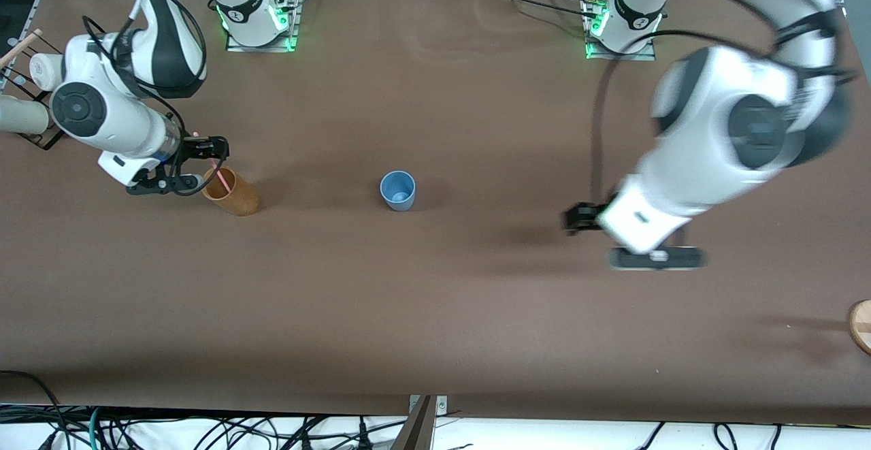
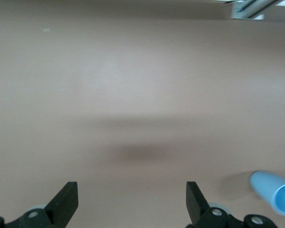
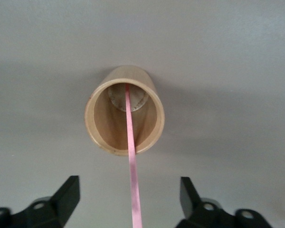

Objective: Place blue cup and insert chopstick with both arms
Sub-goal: 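Grasp the pink chopstick with the right gripper while the left gripper retracts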

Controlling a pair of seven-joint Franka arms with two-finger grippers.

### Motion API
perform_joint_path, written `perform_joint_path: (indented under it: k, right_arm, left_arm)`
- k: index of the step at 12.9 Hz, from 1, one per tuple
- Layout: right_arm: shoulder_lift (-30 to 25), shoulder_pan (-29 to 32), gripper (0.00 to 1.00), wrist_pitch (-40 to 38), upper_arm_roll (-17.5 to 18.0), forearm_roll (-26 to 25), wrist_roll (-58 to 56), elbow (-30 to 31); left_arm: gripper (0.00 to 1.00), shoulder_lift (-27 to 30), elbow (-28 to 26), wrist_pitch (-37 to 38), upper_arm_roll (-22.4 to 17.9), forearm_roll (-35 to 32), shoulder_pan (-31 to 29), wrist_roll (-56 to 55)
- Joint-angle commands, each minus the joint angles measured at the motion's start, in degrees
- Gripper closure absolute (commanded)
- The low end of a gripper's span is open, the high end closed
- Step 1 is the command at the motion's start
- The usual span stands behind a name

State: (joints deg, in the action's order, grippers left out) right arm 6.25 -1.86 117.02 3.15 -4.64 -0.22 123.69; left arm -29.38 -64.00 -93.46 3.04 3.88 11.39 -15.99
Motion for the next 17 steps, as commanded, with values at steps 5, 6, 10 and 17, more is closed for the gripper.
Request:
perform_joint_path:
  k: [5,6,10,17]
  right_arm:
    - [-1.51,0.19,0.65,2.16,0.19,-0.89,0.48,3.57]
    - [-1.42,0.19,0.69,2.16,0.19,-0.89,0.39,3.57]
    - [-0.98,0.19,1.00,1.63,0.28,-0.89,-1.01,3.31]
    - [-0.54,-2.08,1.00,-8.27,0.37,-0.63,-1.89,-5.11]
  left_arm:
    - [0.00,12.74,-11.29,4.25,-0.14,0.78,-12.61,8.87]
    - [0.00,14.85,-13.58,4.51,-0.84,0.78,-13.14,8.87]
    - [0.00,21.01,-19.03,7.59,-3.13,0.52,-13.15,9.48]
    - [0.00,27.10,-27.85,5.31,-3.04,-2.38,-12.62,15.55]
